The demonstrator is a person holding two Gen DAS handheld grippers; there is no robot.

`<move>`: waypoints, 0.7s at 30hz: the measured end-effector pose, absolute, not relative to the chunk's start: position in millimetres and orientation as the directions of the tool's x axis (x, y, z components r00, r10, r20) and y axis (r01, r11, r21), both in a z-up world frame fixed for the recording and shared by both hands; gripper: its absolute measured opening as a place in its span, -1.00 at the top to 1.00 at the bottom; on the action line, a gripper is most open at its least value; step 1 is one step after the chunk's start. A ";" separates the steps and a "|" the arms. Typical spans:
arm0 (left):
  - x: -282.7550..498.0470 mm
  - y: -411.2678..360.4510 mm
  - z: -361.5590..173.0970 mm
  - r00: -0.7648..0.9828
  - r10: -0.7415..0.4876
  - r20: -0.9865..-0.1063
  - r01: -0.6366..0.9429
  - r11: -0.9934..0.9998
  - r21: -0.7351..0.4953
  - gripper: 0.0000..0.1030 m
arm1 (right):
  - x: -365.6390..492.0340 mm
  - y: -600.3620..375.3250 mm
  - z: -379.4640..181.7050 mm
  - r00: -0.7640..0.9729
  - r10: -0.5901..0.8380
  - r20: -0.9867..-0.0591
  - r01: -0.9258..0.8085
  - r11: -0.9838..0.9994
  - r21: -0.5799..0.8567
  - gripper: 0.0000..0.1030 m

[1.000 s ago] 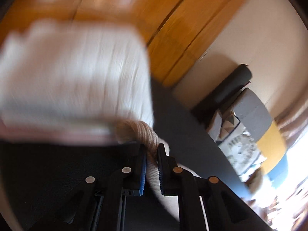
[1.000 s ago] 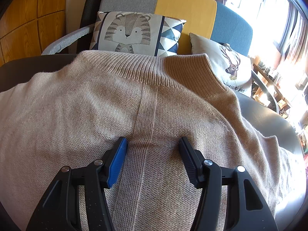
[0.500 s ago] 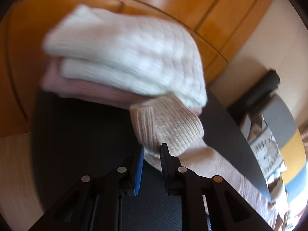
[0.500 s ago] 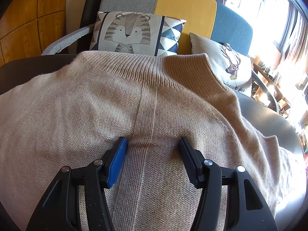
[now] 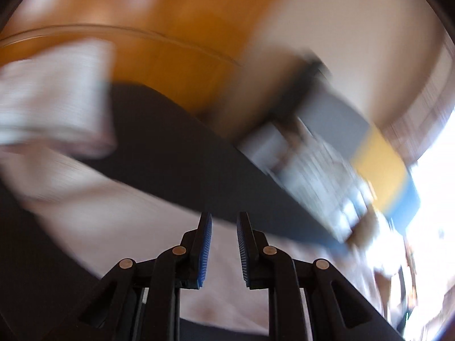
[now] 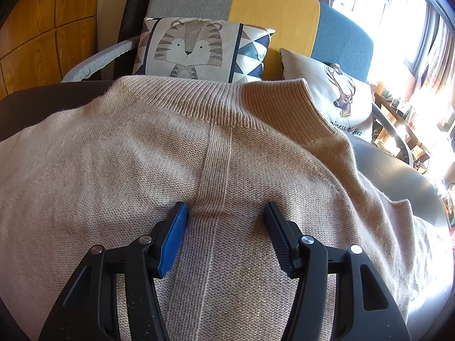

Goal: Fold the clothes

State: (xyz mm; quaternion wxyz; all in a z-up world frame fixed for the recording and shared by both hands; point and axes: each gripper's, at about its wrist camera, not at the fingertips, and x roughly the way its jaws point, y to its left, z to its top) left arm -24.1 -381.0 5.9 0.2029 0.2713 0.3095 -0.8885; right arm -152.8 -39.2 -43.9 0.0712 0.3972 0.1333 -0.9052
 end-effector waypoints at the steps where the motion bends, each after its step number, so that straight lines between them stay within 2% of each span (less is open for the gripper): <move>1: -47.9 -357.0 1.6 -0.771 -0.114 -0.626 0.464 -0.774 -0.431 0.66 | -152.8 -39.1 -43.9 -0.674 -0.024 -0.738 0.235 -0.955 -0.184 -0.16; 3: -78.9 -307.6 -8.1 -0.759 0.006 -0.651 0.339 -0.851 -0.402 0.66 | -153.0 -38.7 -43.8 -0.673 -0.027 -0.739 0.235 -0.955 -0.180 -0.16; 6: -96.7 -232.3 -18.6 -0.711 0.057 -0.701 0.240 -0.917 -0.318 0.66 | -153.6 -38.2 -43.7 -0.672 -0.032 -0.740 0.236 -0.956 -0.173 -0.16; 9: -121.9 -207.8 -34.7 -0.688 0.077 -0.722 0.163 -0.953 -0.257 0.66 | -154.2 -37.1 -43.2 -0.671 -0.039 -0.741 0.236 -0.958 -0.163 -0.16; 12: -125.1 -205.2 -45.1 -0.685 0.103 -0.721 0.149 -0.949 -0.278 0.65 | -155.0 -35.5 -42.6 -0.667 -0.048 -0.743 0.236 -0.960 -0.149 -0.17; 15: -122.3 -214.5 -49.6 -0.702 0.159 -0.694 0.138 -0.926 -0.352 0.65 | -156.3 -33.6 -40.2 -0.660 -0.064 -0.749 0.239 -0.962 -0.129 -0.19; 17: -124.0 -210.2 -49.2 -0.703 0.143 -0.696 0.138 -0.934 -0.331 0.66 | -160.8 -25.5 -36.0 -0.632 -0.132 -0.764 0.264 -0.963 -0.052 -0.30; 19: -124.4 -207.1 -49.1 -0.706 0.129 -0.697 0.137 -0.940 -0.313 0.65 | -170.0 -8.6 -27.0 -0.574 -0.282 -0.769 0.314 -0.943 0.111 -0.41; 21: -120.0 -208.2 -49.8 -0.710 0.124 -0.693 0.136 -0.942 -0.308 0.65 | -184.5 12.2 -4.3 -0.587 -0.350 -0.730 0.303 -0.931 0.203 -0.41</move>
